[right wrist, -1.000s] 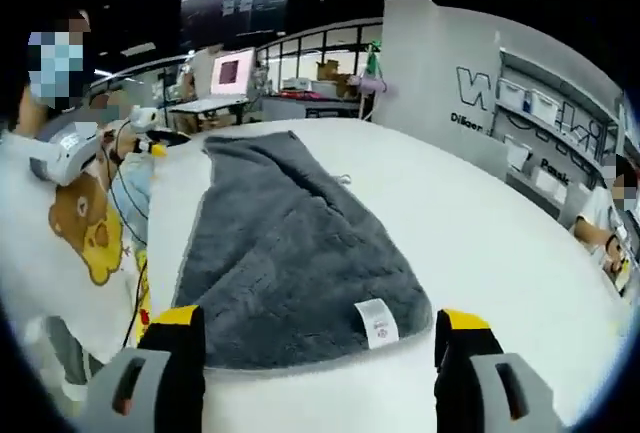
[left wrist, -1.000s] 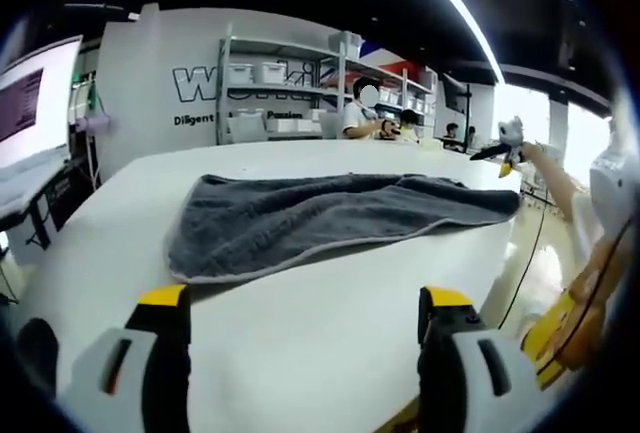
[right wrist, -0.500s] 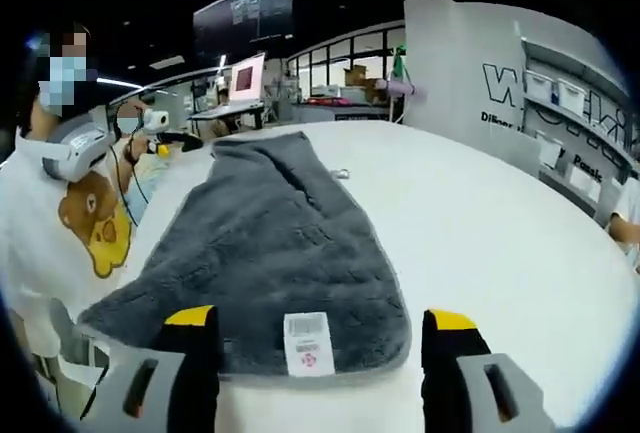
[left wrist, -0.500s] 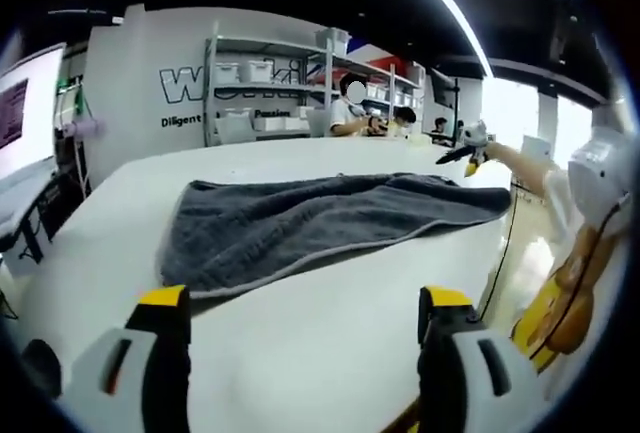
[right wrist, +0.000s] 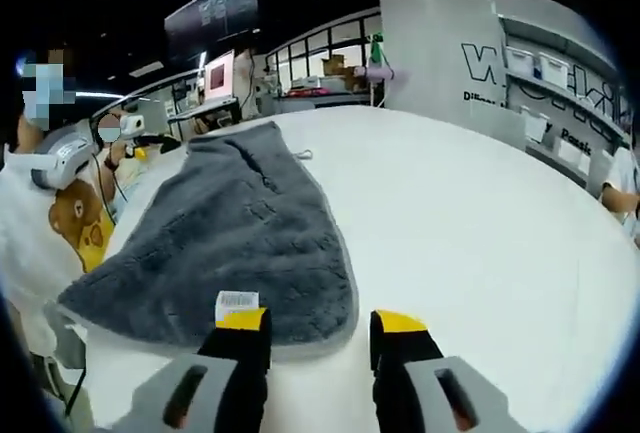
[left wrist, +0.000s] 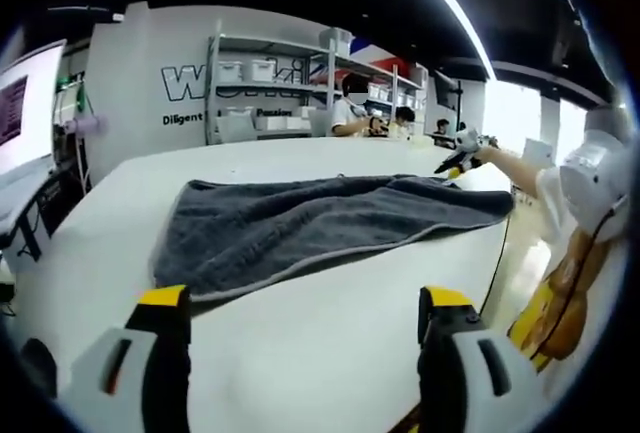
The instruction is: Fold the towel on the table until its edges align and the towel forms a compact rectangular stack.
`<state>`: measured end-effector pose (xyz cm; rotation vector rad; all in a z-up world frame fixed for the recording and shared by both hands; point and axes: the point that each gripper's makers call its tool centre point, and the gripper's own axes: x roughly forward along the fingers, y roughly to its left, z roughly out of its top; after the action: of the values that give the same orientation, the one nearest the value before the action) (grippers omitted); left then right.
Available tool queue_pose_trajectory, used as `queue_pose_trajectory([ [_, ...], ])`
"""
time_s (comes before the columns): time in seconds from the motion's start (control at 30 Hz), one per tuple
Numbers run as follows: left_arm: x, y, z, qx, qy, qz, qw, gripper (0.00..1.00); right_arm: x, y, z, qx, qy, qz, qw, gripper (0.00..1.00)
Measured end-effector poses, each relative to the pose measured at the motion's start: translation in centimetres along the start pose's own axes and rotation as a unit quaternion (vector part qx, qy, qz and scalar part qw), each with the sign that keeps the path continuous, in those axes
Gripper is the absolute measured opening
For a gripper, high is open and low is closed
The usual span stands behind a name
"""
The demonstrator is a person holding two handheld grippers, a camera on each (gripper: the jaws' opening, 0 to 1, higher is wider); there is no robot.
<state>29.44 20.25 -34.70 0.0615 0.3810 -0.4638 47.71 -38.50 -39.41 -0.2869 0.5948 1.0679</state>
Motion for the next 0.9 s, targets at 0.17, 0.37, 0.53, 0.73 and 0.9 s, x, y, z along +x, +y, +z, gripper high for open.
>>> queue_pose_trajectory([
  [0.17, 0.4, -0.3, 0.0, 0.001, 0.001, -0.004, 1.0000, 0.99, 0.2, -0.5, -1.0, -0.013, 0.016, -0.007, 0.9998, 0.19],
  [0.37, 1.0, -0.5, -0.2, -0.001, 0.004, -0.005, 1.0000, 0.99, 0.9, -1.9, -0.9, -0.041, 0.020, -0.033, 0.9984, 0.03],
  [0.53, 1.4, -0.6, -0.3, -0.003, 0.007, -0.003, 1.0000, 0.99, 1.2, -5.0, -0.6, -0.068, 0.043, -0.086, 0.9930, 0.02],
  [0.73, 1.9, -0.5, -0.2, -0.004, 0.006, 0.002, 1.0000, 0.99, 2.6, -9.7, 0.6, -0.083, 0.079, -0.150, 0.9819, 0.02],
  [0.9, 2.3, -0.4, -0.3, -0.006, 0.008, 0.005, 0.9999, 0.99, 4.1, -14.0, 2.3, -0.085, 0.104, -0.208, 0.9689, 0.02],
])
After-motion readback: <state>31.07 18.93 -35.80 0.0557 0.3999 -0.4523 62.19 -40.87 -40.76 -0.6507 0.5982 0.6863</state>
